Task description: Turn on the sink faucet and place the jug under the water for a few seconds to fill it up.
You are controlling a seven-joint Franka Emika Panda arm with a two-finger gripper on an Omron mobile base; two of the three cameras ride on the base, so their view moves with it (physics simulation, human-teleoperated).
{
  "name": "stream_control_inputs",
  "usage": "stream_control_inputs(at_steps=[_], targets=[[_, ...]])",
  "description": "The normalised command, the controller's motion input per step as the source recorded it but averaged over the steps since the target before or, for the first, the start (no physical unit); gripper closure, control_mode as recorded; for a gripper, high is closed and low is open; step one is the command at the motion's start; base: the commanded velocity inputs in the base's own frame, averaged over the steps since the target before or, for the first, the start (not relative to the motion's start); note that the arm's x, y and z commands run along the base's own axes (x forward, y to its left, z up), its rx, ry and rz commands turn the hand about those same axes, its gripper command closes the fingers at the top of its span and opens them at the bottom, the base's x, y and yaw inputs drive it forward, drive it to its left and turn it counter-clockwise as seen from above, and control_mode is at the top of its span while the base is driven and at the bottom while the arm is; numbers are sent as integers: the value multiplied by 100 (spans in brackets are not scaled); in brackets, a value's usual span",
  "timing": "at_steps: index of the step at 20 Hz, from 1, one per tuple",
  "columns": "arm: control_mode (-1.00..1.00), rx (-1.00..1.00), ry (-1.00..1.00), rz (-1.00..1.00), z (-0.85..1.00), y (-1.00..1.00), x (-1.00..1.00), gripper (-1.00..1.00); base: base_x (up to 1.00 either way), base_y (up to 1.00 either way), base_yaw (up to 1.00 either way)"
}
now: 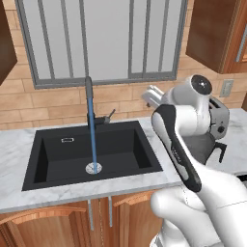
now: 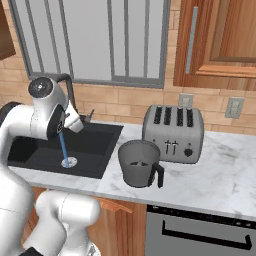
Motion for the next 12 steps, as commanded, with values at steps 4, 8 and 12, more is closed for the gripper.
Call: stream_control_inputs(at_steps=[4,8,12], targets=[[-100,0,1,0,0,-5,-52,-100,0,0,0],[-100,0,0,0,0,0,0,-100,0,0,0],[-100,0,0,1,-3,-9,-30,-100,0,0,0]])
